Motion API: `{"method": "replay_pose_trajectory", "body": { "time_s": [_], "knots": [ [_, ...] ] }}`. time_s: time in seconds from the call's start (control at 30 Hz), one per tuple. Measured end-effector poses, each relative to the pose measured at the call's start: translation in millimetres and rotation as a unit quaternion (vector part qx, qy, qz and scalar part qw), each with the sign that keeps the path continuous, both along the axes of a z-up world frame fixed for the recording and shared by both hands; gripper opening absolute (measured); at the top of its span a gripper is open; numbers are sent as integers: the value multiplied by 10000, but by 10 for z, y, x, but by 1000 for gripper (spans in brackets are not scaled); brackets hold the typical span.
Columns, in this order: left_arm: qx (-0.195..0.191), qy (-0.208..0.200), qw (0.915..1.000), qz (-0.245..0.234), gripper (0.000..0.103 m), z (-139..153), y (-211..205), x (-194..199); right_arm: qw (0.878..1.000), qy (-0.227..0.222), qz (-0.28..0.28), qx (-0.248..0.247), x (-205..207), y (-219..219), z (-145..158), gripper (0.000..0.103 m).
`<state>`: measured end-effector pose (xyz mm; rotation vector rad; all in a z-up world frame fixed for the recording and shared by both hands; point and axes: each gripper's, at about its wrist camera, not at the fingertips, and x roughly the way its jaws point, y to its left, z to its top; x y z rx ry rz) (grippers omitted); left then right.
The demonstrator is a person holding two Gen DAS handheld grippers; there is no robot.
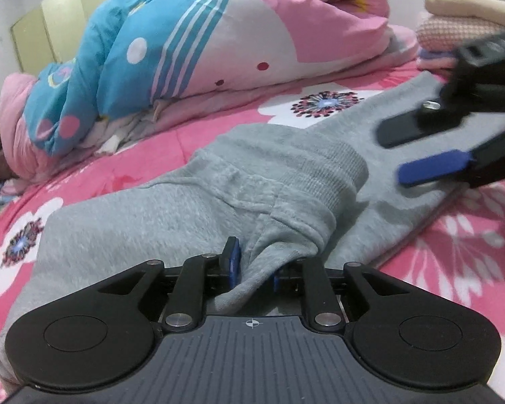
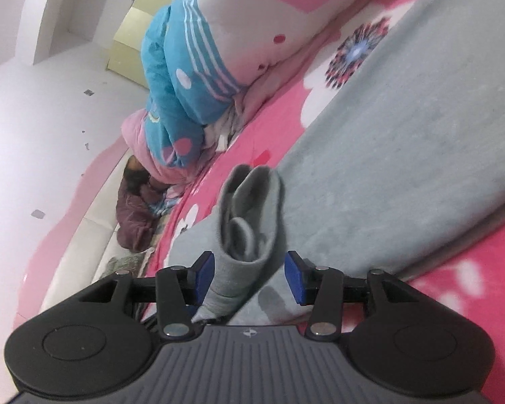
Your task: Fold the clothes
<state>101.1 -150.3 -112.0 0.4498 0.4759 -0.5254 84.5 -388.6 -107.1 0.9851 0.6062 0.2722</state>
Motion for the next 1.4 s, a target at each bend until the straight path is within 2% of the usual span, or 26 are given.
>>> {"method": "replay_pose_trajectory", "body": {
  "time_s": [0.1,0.23,0.37,0.5,0.53,0.57,0.63,0.77,0.87,0.93,1.07,1.2,1.3,1.4],
  "knots": [
    [-46,4,9998,-171,22,7,45,-52,9999,153,49,13,188,42,7,51],
    [-101,26,9993,-351,25,14,136,-82,9993,131,-77,-342,461,-3,183,51],
    [-244,76,9989,-390,26,63,212,-112,9965,-74,149,-815,797,74,381,51],
    [-532,176,9979,-338,26,126,350,-148,9835,-77,673,-1680,890,437,410,48],
    [-596,203,9975,-314,26,133,383,-149,9808,-55,775,-1786,872,508,377,40],
    [-660,229,9971,-290,26,140,415,-150,9780,-39,867,-1896,851,576,346,28],
    [-710,251,9969,-239,27,146,458,-140,9725,-172,787,-2186,754,647,367,19],
    [-777,301,9963,-202,27,173,511,-111,9679,-634,717,-2325,456,736,608,12],
    [-922,420,9947,-188,27,200,567,-89,9711,-825,803,-2092,269,812,696,9],
    [-1055,549,9927,-177,27,223,613,-71,9699,-670,803,-2197,268,841,599,9],
    [-1384,801,9870,-162,27,331,726,-47,9843,-326,563,-1642,280,652,466,9],
    [-1731,826,9813,-155,28,484,795,-42,9905,-218,568,-1232,277,611,389,7],
    [-1757,759,9814,-110,28,524,693,35,9940,-137,571,-923,275,581,331,6],
    [-1583,763,9844,36,28,474,507,165,9964,-56,574,-614,273,550,273,6]
  ]
}}
